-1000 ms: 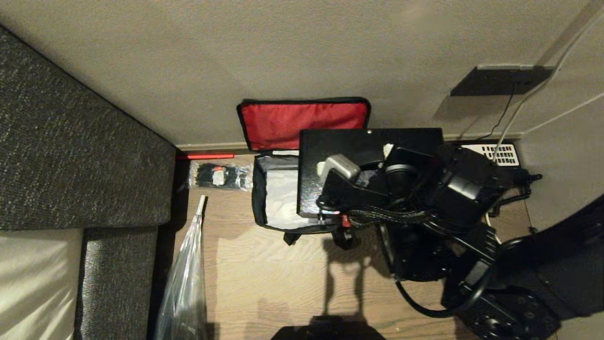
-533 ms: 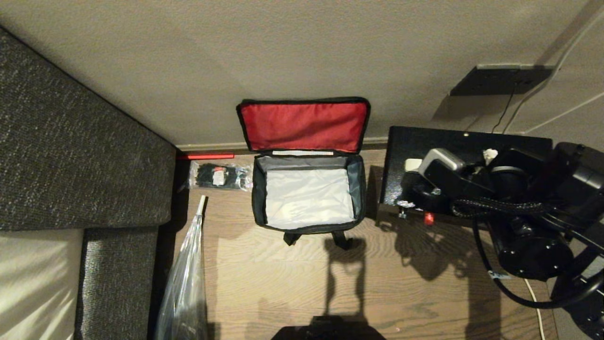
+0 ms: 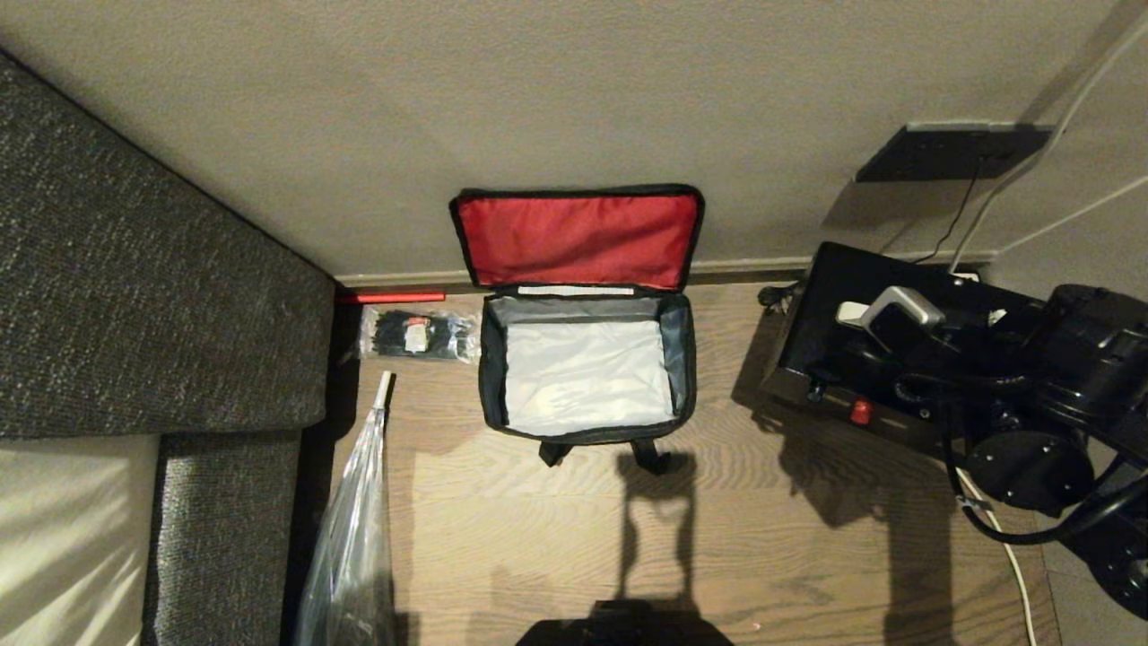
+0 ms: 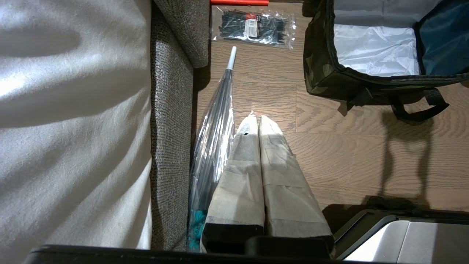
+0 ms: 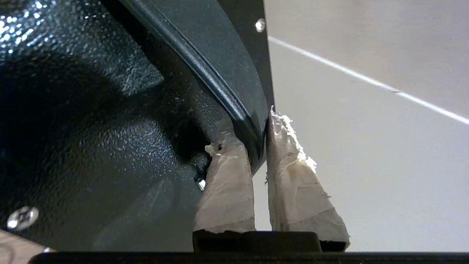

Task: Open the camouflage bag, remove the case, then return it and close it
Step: Release the handle

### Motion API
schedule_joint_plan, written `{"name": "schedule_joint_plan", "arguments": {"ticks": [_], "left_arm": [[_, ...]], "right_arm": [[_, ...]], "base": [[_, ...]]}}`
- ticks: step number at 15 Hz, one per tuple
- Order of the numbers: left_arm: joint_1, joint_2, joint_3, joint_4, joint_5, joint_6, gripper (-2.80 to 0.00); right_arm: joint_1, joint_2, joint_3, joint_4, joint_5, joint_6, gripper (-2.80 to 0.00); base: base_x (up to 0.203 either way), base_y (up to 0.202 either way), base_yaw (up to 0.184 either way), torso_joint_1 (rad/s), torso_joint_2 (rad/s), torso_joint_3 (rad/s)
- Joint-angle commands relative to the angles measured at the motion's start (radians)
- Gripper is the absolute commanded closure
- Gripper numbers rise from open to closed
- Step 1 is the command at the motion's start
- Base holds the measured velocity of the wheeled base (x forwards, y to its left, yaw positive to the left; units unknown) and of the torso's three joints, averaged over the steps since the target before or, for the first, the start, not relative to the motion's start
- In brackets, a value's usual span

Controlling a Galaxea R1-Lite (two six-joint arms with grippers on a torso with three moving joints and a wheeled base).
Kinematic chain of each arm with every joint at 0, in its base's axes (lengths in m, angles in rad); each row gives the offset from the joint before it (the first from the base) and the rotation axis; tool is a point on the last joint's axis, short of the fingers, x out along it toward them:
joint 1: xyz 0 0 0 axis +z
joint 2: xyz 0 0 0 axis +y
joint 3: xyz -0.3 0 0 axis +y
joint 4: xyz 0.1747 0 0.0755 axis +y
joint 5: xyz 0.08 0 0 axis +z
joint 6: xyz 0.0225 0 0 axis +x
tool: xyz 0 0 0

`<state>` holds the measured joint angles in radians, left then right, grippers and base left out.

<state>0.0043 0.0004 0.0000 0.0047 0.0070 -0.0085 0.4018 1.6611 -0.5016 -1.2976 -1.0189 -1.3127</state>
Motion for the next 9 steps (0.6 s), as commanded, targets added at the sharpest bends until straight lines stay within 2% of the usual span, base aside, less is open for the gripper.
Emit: {"name": "schedule_joint_plan", "arguments": {"ticks": [1,3,9], "left_arm": [[0.0,-0.002,0.003,0.0,0.001,-0.001,0.0],[0.0,0.0,0.003,0.0,0.001,-0.001,0.0],[0.0,0.0,0.003,0.0,0.001,-0.001,0.0]], "right_arm": [[-0.009,0.112,-0.008,-0.007,-0.008,0.028,0.0],[-0.009,0.176,-0.036,-0.008,-0.005,0.065,0.0],[-0.009,0.456,-0.254,-0.008,0.002,0.174,0.0]], "base": [[0.0,0.0,0.0,0.0,0.0,0.0],[0.0,0.0,0.0,0.0,0.0,0.0],[0.0,0.0,0.0,0.0,0.0,0.0]]}}
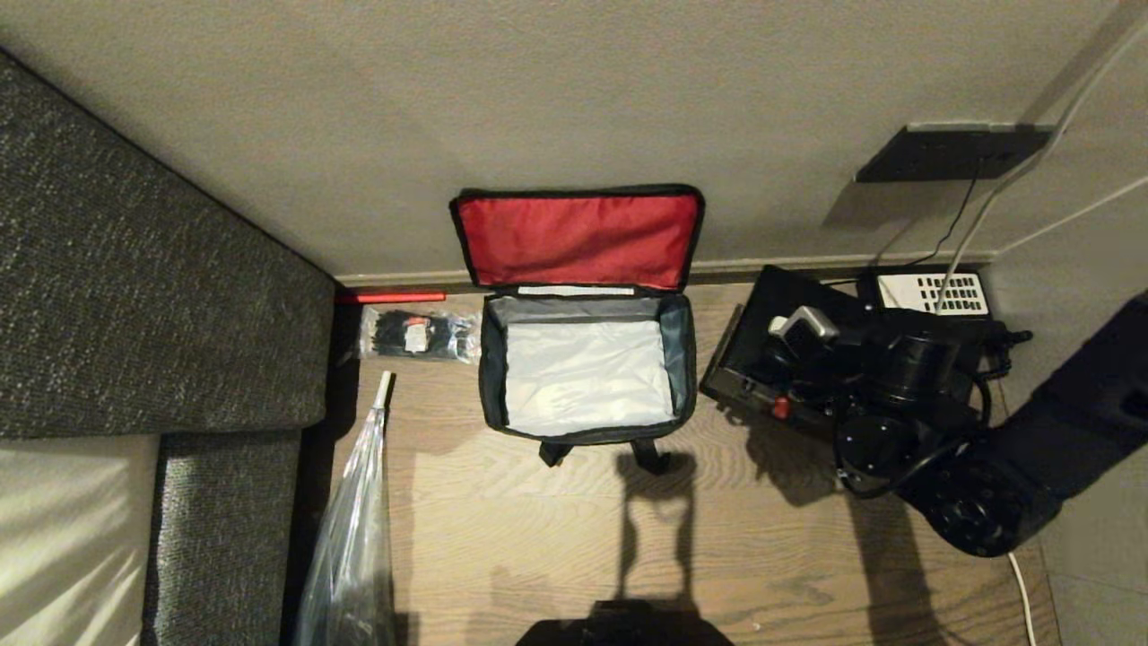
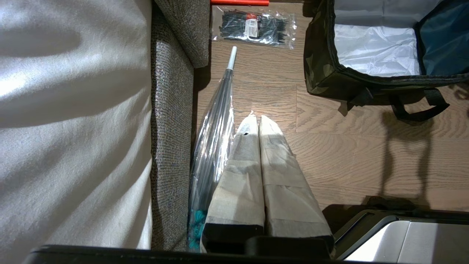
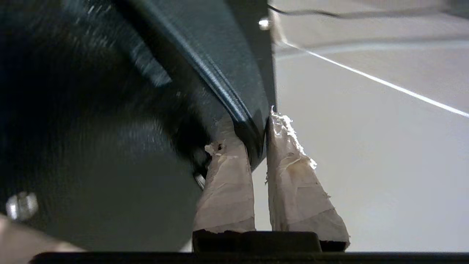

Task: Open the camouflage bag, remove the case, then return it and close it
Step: Release the handle

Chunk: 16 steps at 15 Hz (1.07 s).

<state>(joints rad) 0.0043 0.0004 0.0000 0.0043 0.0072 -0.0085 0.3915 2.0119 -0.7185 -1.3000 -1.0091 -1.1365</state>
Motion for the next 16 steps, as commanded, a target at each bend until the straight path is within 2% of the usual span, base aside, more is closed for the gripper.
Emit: {"name": "schedule_joint_plan", "arguments": {"ticks": [1,4,8,9,14,16], "left_arm": [[0.0,-0.002,0.003,0.0,0.0,-0.001,0.0],[0.0,-0.002,0.003,0.0,0.0,-0.001,0.0],[0.0,-0.002,0.003,0.0,0.0,-0.001,0.0],[0.0,-0.001,0.003,0.0,0.0,-0.001,0.0],[0.0,0.0,0.003,0.0,0.0,-0.001,0.0],[0.0,-0.002,0.003,0.0,0.0,-0.001,0.0]], "right_arm": [[0.001,0.143,-0.056,-0.009,-0.008,0.002,0.0],[-0.013,0.207,-0.093,-0.019,-0.009,0.005,0.0],[-0.081,0.251,-0.103,-0.021,-0.007,0.027,0.0],[-0.094,0.252,-0.099,-0.013,0.009,0.028,-2.8],[-0.1,0.208,-0.069,0.023,0.036,0.037,-2.8],[-0.09,0.094,0.018,0.075,0.084,0.035,-2.8]], "base": [[0.0,0.0,0.0,0.0,0.0,0.0],[0.0,0.0,0.0,0.0,0.0,0.0],[0.0,0.0,0.0,0.0,0.0,0.0],[0.0,0.0,0.0,0.0,0.0,0.0],[0.0,0.0,0.0,0.0,0.0,0.0],[0.0,0.0,0.0,0.0,0.0,0.0]]}}
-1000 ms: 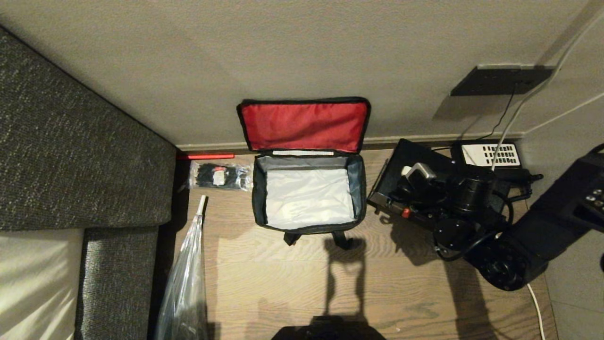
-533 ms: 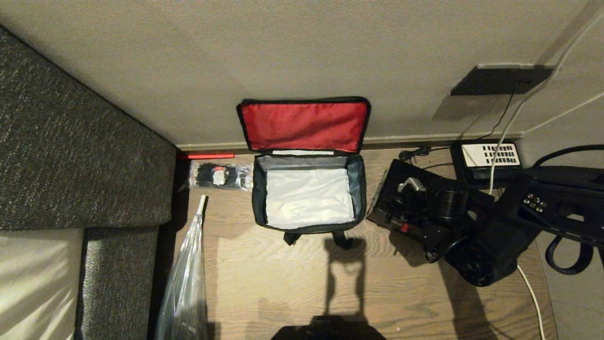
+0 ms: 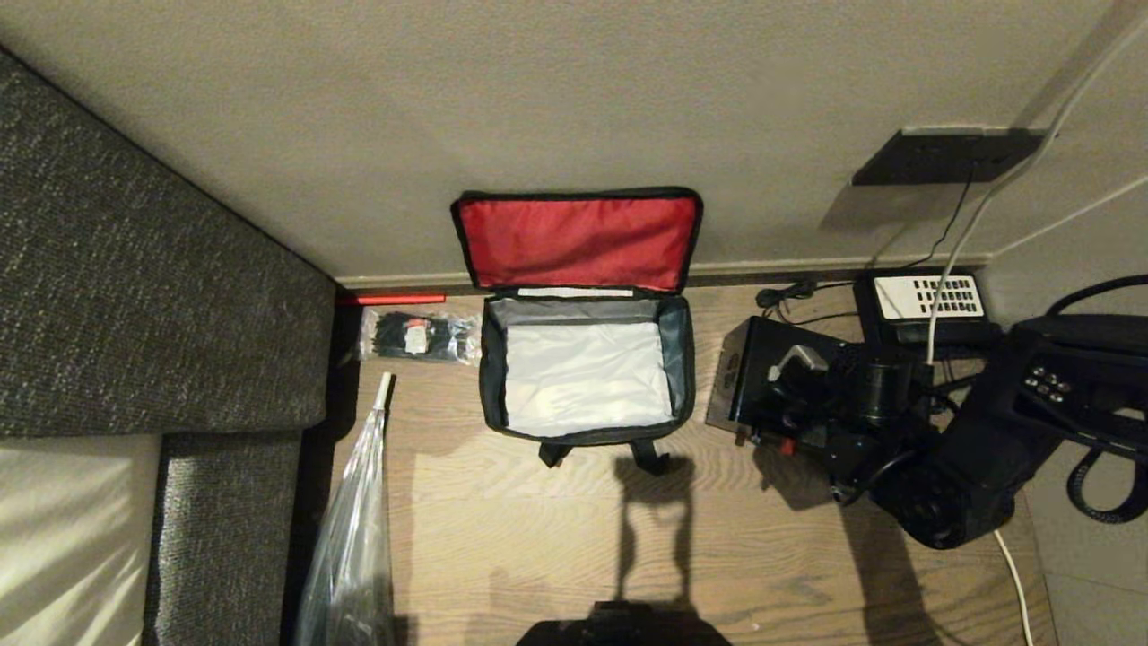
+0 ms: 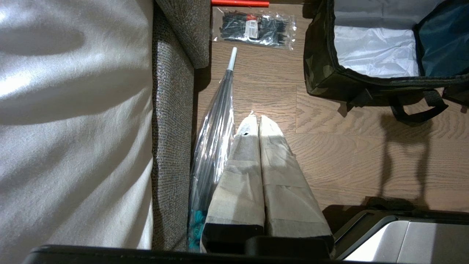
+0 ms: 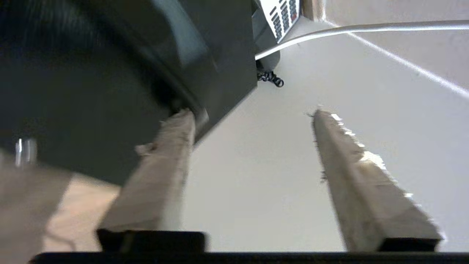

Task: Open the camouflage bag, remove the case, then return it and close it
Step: Release the handle, then grip the handle again

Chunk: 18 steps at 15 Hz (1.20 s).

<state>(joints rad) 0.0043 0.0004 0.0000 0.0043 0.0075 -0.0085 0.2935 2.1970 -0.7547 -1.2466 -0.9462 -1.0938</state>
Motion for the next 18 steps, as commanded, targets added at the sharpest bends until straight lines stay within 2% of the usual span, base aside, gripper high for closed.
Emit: {"name": "schedule_joint_plan", "arguments": {"ticks": [1,2,3,6,8,9,11,12,14,15,16,18], "left_arm": [[0.0,0.0,0.003,0.0,0.0,-0.001,0.0],[0.0,-0.001,0.003,0.0,0.0,-0.001,0.0],[0.001,-0.002,0.003,0.0,0.0,-0.001,0.0],[0.0,0.0,0.003,0.0,0.0,-0.001,0.0],[0.001,-0.001,0.003,0.0,0.0,-0.001,0.0],[0.0,0.0,0.003,0.0,0.0,-0.001,0.0],[0.0,0.0,0.003,0.0,0.0,-0.001,0.0],[0.0,0.0,0.003,0.0,0.0,-0.001,0.0],[0.0,-0.001,0.003,0.0,0.0,-0.001,0.0],[0.0,0.0,0.003,0.0,0.0,-0.001,0.0],[0.0,-0.001,0.003,0.0,0.0,-0.001,0.0],[0.0,0.0,0.003,0.0,0.0,-0.001,0.0]], "right_arm": [[0.018,-0.152,0.097,0.058,0.056,-0.007,-2.8],[0.027,-0.215,0.141,0.104,0.09,-0.005,-2.8],[0.033,-0.3,0.176,0.154,0.115,-0.005,0.0],[0.04,-0.588,0.251,0.38,0.176,0.019,0.0],[0.041,-0.776,0.29,0.525,0.195,0.092,0.0],[0.042,-0.863,0.316,0.58,0.201,0.151,0.0],[0.036,-1.0,0.347,0.684,0.212,0.336,0.0],[0.025,-1.072,0.346,0.79,0.223,0.425,0.0],[0.008,-1.234,0.32,1.071,0.258,0.545,0.0],[-0.006,-1.348,0.314,1.211,0.294,0.624,0.0],[-0.028,-1.453,0.327,1.301,0.367,0.729,0.0],[-0.117,-1.644,0.386,1.391,0.591,0.898,0.0]], "base": [[0.0,0.0,0.0,0.0,0.0,0.0],[0.0,0.0,0.0,0.0,0.0,0.0],[0.0,0.0,0.0,0.0,0.0,0.0],[0.0,0.0,0.0,0.0,0.0,0.0],[0.0,0.0,0.0,0.0,0.0,0.0],[0.0,0.0,0.0,0.0,0.0,0.0],[0.0,0.0,0.0,0.0,0.0,0.0],[0.0,0.0,0.0,0.0,0.0,0.0],[0.0,0.0,0.0,0.0,0.0,0.0],[0.0,0.0,0.0,0.0,0.0,0.0],[0.0,0.0,0.0,0.0,0.0,0.0],[0.0,0.0,0.0,0.0,0.0,0.0]]}}
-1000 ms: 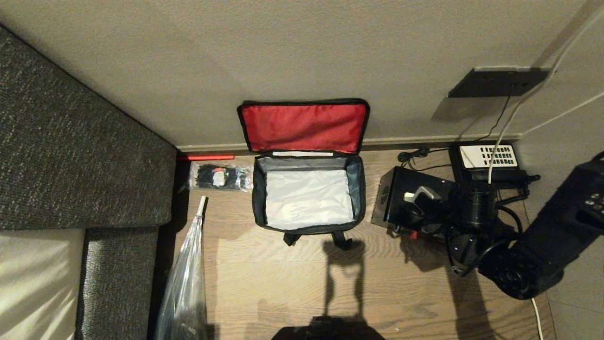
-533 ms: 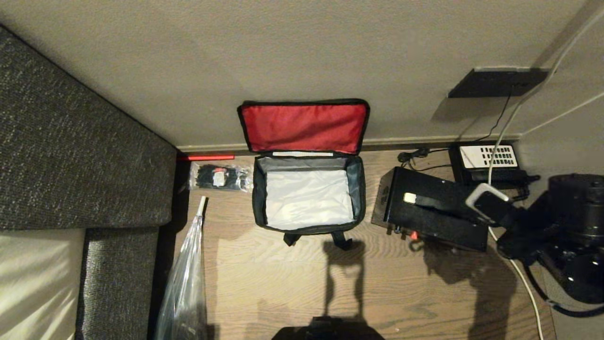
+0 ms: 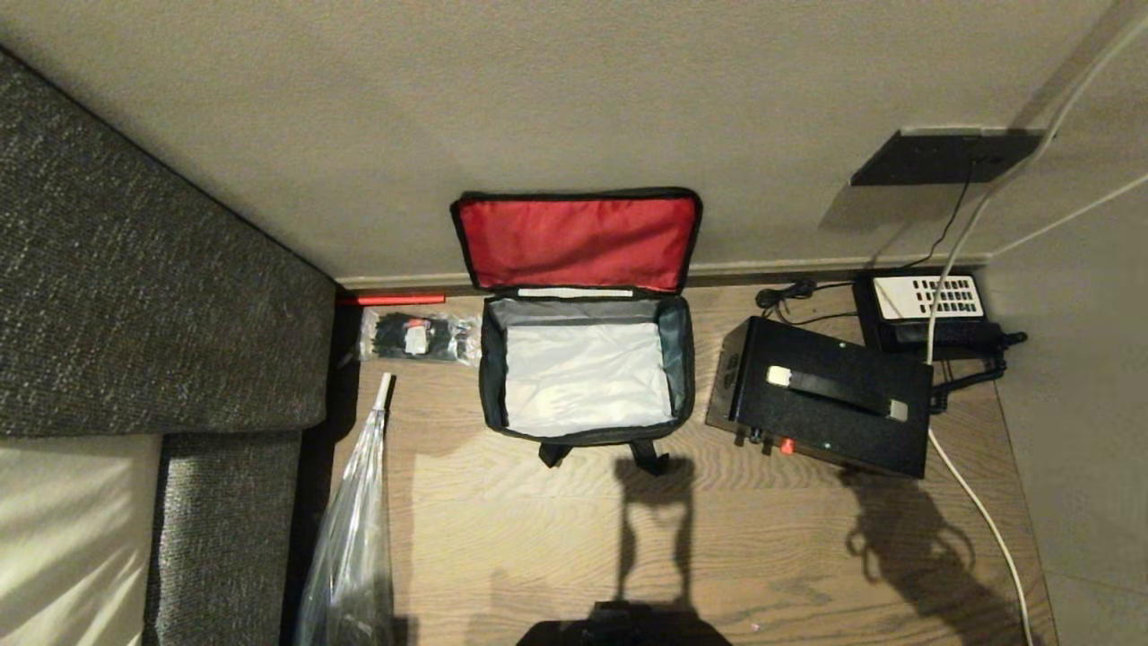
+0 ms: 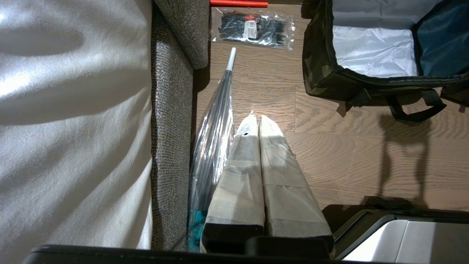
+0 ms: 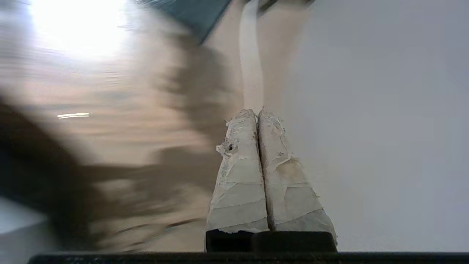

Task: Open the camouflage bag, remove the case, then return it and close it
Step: Grip the handle again

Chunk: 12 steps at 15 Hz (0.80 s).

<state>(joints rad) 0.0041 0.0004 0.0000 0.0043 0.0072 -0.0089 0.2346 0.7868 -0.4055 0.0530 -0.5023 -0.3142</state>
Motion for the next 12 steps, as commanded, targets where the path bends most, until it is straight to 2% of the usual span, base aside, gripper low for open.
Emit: {"name": "schedule_joint_plan", "arguments": {"ticks": [1,3,4,5,8,10,12], "left_arm": [[0.0,0.0,0.003,0.0,0.0,0.0,0.0],[0.0,0.0,0.003,0.0,0.0,0.0,0.0],[0.0,0.0,0.003,0.0,0.0,0.0,0.0],[0.001,-0.002,0.003,0.0,0.0,0.0,0.0],[0.0,-0.001,0.003,0.0,0.0,0.0,0.0],[0.0,0.0,0.003,0.0,0.0,0.0,0.0],[0.0,-0.001,0.003,0.0,0.0,0.0,0.0]], "right_arm": [[-0.12,-0.323,0.1,0.099,0.262,0.165,0.0],[-0.212,-0.461,0.293,-0.005,0.418,0.208,0.0],[-0.232,-0.515,0.374,-0.049,0.456,0.211,0.0],[-0.239,-0.563,0.414,-0.058,0.477,0.218,0.0],[-0.238,-0.76,0.409,-0.054,0.51,0.235,0.0],[-0.238,-0.786,0.408,-0.053,0.519,0.255,0.0],[-0.236,-0.79,0.406,-0.053,0.521,0.24,0.0]], "base": [[0.0,0.0,0.0,0.0,0.0,0.0],[0.0,0.0,0.0,0.0,0.0,0.0],[0.0,0.0,0.0,0.0,0.0,0.0],[0.0,0.0,0.0,0.0,0.0,0.0],[0.0,0.0,0.0,0.0,0.0,0.0],[0.0,0.0,0.0,0.0,0.0,0.0],[0.0,0.0,0.0,0.0,0.0,0.0]]}}
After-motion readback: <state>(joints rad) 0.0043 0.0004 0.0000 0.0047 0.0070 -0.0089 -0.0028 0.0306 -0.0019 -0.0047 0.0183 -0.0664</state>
